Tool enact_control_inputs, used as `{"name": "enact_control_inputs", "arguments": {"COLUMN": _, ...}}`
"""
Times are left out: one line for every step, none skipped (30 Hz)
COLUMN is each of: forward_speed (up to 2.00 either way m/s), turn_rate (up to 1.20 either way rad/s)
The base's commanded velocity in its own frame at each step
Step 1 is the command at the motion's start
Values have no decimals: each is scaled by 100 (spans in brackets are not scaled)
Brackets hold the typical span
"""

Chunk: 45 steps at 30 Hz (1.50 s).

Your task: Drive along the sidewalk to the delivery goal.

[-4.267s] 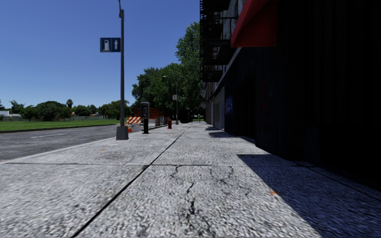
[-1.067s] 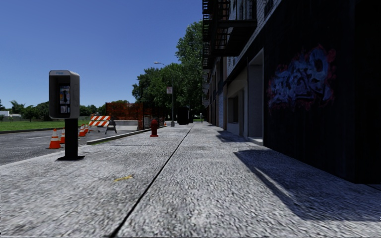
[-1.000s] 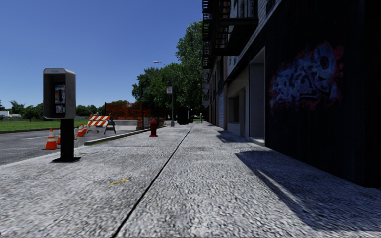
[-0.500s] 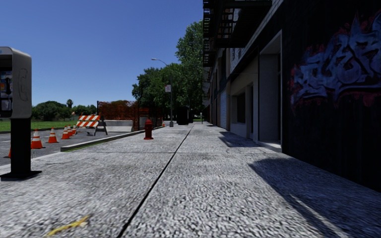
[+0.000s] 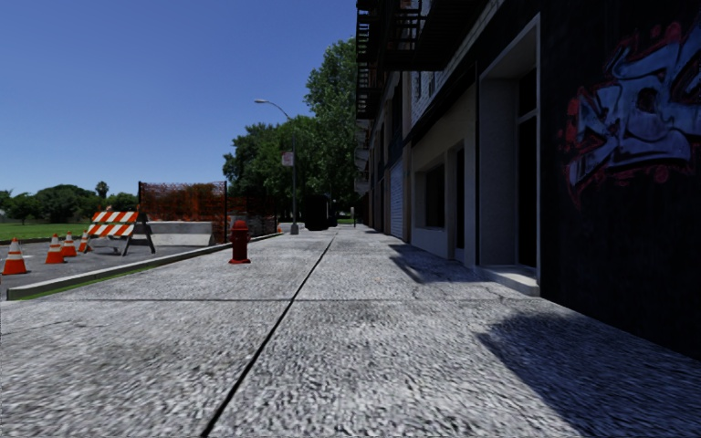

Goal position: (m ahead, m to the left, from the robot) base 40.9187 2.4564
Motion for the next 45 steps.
{"name": "enact_control_inputs", "arguments": {"forward_speed": 200, "turn_rate": 0}}
{"name": "enact_control_inputs", "arguments": {"forward_speed": 200, "turn_rate": 0}}
{"name": "enact_control_inputs", "arguments": {"forward_speed": 200, "turn_rate": 0}}
{"name": "enact_control_inputs", "arguments": {"forward_speed": 200, "turn_rate": 0}}
{"name": "enact_control_inputs", "arguments": {"forward_speed": 200, "turn_rate": 0}}
{"name": "enact_control_inputs", "arguments": {"forward_speed": 200, "turn_rate": 0}}
{"name": "enact_control_inputs", "arguments": {"forward_speed": 200, "turn_rate": 0}}
{"name": "enact_control_inputs", "arguments": {"forward_speed": 200, "turn_rate": 0}}
{"name": "enact_control_inputs", "arguments": {"forward_speed": 200, "turn_rate": 0}}
{"name": "enact_control_inputs", "arguments": {"forward_speed": 200, "turn_rate": 0}}
{"name": "enact_control_inputs", "arguments": {"forward_speed": 200, "turn_rate": 0}}
{"name": "enact_control_inputs", "arguments": {"forward_speed": 200, "turn_rate": 0}}
{"name": "enact_control_inputs", "arguments": {"forward_speed": 200, "turn_rate": 0}}
{"name": "enact_control_inputs", "arguments": {"forward_speed": 200, "turn_rate": 0}}
{"name": "enact_control_inputs", "arguments": {"forward_speed": 200, "turn_rate": 0}}
{"name": "enact_control_inputs", "arguments": {"forward_speed": 200, "turn_rate": 0}}
{"name": "enact_control_inputs", "arguments": {"forward_speed": 200, "turn_rate": 0}}
{"name": "enact_control_inputs", "arguments": {"forward_speed": 200, "turn_rate": 0}}
{"name": "enact_control_inputs", "arguments": {"forward_speed": 200, "turn_rate": 0}}
{"name": "enact_control_inputs", "arguments": {"forward_speed": 200, "turn_rate": 0}}
{"name": "enact_control_inputs", "arguments": {"forward_speed": 200, "turn_rate": 0}}
{"name": "enact_control_inputs", "arguments": {"forward_speed": 200, "turn_rate": 0}}
{"name": "enact_control_inputs", "arguments": {"forward_speed": 200, "turn_rate": 0}}
{"name": "enact_control_inputs", "arguments": {"forward_speed": 200, "turn_rate": 0}}
{"name": "enact_control_inputs", "arguments": {"forward_speed": 200, "turn_rate": 0}}
{"name": "enact_control_inputs", "arguments": {"forward_speed": 200, "turn_rate": 0}}
{"name": "enact_control_inputs", "arguments": {"forward_speed": 200, "turn_rate": 0}}
{"name": "enact_control_inputs", "arguments": {"forward_speed": 200, "turn_rate": 0}}
{"name": "enact_control_inputs", "arguments": {"forward_speed": 200, "turn_rate": 0}}
{"name": "enact_control_inputs", "arguments": {"forward_speed": 200, "turn_rate": 0}}
{"name": "enact_control_inputs", "arguments": {"forward_speed": 200, "turn_rate": 0}}
{"name": "enact_control_inputs", "arguments": {"forward_speed": 200, "turn_rate": 0}}
{"name": "enact_control_inputs", "arguments": {"forward_speed": 200, "turn_rate": 0}}
{"name": "enact_control_inputs", "arguments": {"forward_speed": 200, "turn_rate": 0}}
{"name": "enact_control_inputs", "arguments": {"forward_speed": 200, "turn_rate": 0}}
{"name": "enact_control_inputs", "arguments": {"forward_speed": 200, "turn_rate": 0}}
{"name": "enact_control_inputs", "arguments": {"forward_speed": 200, "turn_rate": 0}}
{"name": "enact_control_inputs", "arguments": {"forward_speed": 200, "turn_rate": 0}}
{"name": "enact_control_inputs", "arguments": {"forward_speed": 200, "turn_rate": 0}}
{"name": "enact_control_inputs", "arguments": {"forward_speed": 200, "turn_rate": 0}}
{"name": "enact_control_inputs", "arguments": {"forward_speed": 200, "turn_rate": 0}}
{"name": "enact_control_inputs", "arguments": {"forward_speed": 200, "turn_rate": 0}}
{"name": "enact_control_inputs", "arguments": {"forward_speed": 200, "turn_rate": 0}}
{"name": "enact_control_inputs", "arguments": {"forward_speed": 200, "turn_rate": 0}}
{"name": "enact_control_inputs", "arguments": {"forward_speed": 200, "turn_rate": 0}}
